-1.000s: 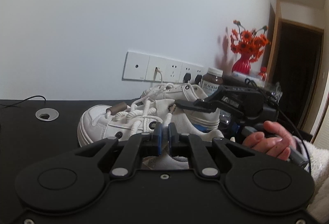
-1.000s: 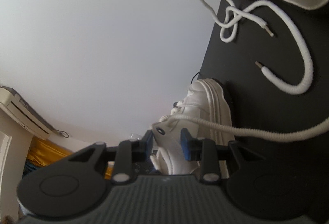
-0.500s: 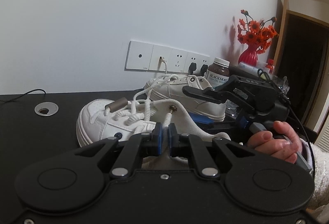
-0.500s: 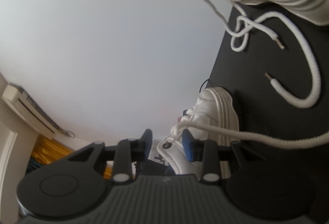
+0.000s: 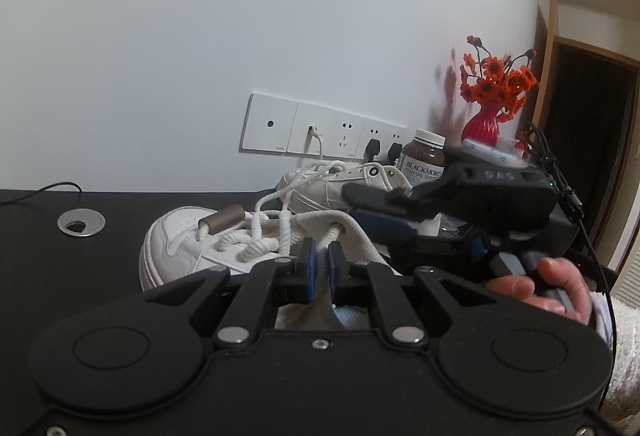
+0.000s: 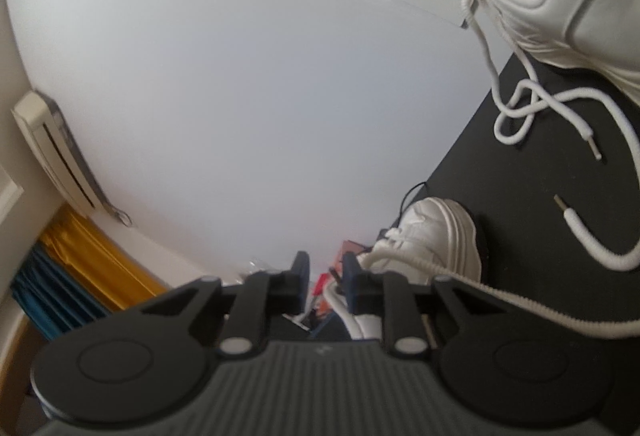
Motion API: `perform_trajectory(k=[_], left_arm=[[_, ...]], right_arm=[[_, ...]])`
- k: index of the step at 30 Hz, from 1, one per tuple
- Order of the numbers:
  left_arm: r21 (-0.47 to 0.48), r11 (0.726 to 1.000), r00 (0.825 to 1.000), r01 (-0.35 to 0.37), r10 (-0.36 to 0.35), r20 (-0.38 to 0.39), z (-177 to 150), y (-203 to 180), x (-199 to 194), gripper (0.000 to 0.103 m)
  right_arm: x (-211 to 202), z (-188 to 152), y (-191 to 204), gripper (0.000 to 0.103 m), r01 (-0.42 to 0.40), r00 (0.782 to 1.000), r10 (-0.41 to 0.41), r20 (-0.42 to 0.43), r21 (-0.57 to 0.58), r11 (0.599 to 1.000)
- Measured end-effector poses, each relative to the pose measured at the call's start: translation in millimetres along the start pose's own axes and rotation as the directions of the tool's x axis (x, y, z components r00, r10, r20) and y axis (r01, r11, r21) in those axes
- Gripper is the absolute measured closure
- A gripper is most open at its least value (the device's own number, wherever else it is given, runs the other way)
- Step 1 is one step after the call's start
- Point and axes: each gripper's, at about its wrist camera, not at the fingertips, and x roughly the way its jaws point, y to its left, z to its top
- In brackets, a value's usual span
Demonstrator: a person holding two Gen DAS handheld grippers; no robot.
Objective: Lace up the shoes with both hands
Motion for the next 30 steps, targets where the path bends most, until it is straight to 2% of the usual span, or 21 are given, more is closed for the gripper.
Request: perform_trajectory(k=[3,5,6,7,9,11,13,16,17,18,21,23,30], left_arm=[[-0.021,1.000,1.000,0.014,-0.014,0.008,-1,4,-1,0.095],[-0.031,0.999,1.000,0.021,-0.020,0.013,-1,5,-2,0.094],[-0.034,0.999,1.000,0.017,-0.016,0.016,0,6,-4,0.085],[-0.032,0.999,1.000,0.016,-0.015,0.027,1,5,-8,0.061],[-0.020,1.000,0.998,0.023,-0.021,0.057,3,4,-16,0.042],[0.015,1.000,0.997,0.017,-0.018,0.081,4,-2,-23,0.039],[0.072,0.997,0.996,-0.015,0.008,0.091,4,-11,-27,0.025],[0.175,0.979,0.992,-0.108,0.094,0.089,-2,-28,-24,0.014],[0.206,0.969,0.989,-0.138,0.122,0.088,-4,-33,-22,0.013],[0.207,0.967,0.987,-0.150,0.133,0.092,-4,-34,-22,0.009],[0.201,0.962,0.981,-0.183,0.164,0.106,-4,-34,-23,0.002],[0.178,0.958,0.973,-0.224,0.209,0.102,-3,-31,-21,0.001],[0.148,0.944,0.955,-0.294,0.285,0.081,-3,-24,-14,0.000]], right_arm=[[0,-5,9,0.096,0.032,0.999,-0.031,0.007,-0.038,0.999],[-1,-6,6,0.099,0.053,0.999,-0.052,0.015,-0.065,0.996],[-5,-4,-5,0.099,0.052,0.999,-0.051,0.020,-0.067,0.996],[-5,-5,-6,0.099,0.050,0.999,-0.049,0.024,-0.065,0.997],[-5,-5,-13,0.099,0.055,0.998,-0.051,0.047,-0.078,0.995],[-11,-5,-12,0.099,0.058,0.996,-0.050,0.079,-0.102,0.993],[-16,-2,-9,0.099,0.053,0.993,-0.039,0.114,-0.118,0.992],[-32,2,-5,0.099,0.061,0.986,-0.038,0.165,-0.131,0.989],[-38,3,-3,0.099,0.070,0.981,-0.044,0.187,-0.139,0.988],[-44,4,0,0.099,0.081,0.976,-0.049,0.211,-0.148,0.986],[-57,4,6,0.099,0.107,0.955,-0.054,0.293,-0.170,0.980],[-65,3,10,0.099,0.122,0.935,-0.049,0.353,-0.188,0.975],[-88,-7,30,0.099,0.236,0.840,-0.051,0.541,-0.278,0.931]])
